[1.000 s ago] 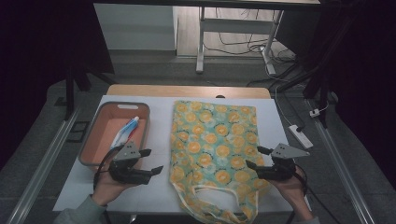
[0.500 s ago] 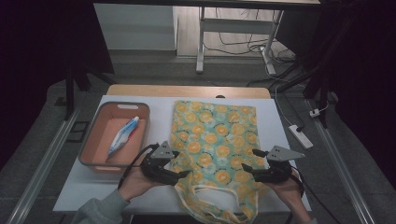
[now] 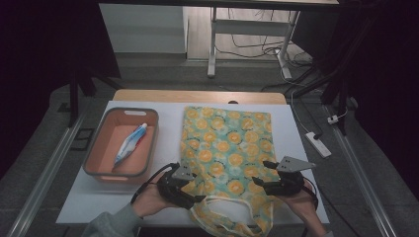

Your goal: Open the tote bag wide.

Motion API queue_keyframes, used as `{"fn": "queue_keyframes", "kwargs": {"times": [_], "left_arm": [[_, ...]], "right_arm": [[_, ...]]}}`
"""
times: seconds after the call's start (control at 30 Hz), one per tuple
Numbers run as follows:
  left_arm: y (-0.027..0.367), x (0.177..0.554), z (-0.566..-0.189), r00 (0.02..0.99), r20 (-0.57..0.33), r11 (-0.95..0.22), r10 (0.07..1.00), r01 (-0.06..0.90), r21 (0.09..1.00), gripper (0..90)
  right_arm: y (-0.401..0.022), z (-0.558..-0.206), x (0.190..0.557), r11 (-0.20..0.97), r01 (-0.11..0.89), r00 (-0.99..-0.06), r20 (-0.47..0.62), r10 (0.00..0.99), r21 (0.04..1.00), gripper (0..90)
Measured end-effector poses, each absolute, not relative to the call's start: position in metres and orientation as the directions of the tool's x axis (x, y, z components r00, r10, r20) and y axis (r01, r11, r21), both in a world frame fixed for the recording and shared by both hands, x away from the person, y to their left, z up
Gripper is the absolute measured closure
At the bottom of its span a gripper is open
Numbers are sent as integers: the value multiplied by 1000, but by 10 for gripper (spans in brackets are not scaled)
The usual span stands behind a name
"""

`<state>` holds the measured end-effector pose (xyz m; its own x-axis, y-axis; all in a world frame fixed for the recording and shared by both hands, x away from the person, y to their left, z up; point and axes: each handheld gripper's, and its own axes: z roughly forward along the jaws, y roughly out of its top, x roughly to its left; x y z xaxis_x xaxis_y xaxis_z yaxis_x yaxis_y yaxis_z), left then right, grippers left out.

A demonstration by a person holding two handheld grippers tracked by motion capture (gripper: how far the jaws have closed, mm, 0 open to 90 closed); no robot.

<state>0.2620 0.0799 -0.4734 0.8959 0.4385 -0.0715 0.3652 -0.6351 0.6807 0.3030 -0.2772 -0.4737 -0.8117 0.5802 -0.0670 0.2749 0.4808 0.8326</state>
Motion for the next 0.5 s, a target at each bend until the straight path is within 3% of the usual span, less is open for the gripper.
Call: {"fn": "queue_keyframes", "kwargs": {"times": [0.33, 0.5], "left_arm": [[84, 255, -484, 919, -77, -687, 387, 344, 640, 241], [76, 248, -481, 941, -49, -706, 334, 285, 649, 234]], "right_arm": [[-275, -480, 306, 500, 285, -816, -67, 574, 818, 289], [-275, -480, 305, 499, 281, -818, -67, 571, 820, 289]]}}
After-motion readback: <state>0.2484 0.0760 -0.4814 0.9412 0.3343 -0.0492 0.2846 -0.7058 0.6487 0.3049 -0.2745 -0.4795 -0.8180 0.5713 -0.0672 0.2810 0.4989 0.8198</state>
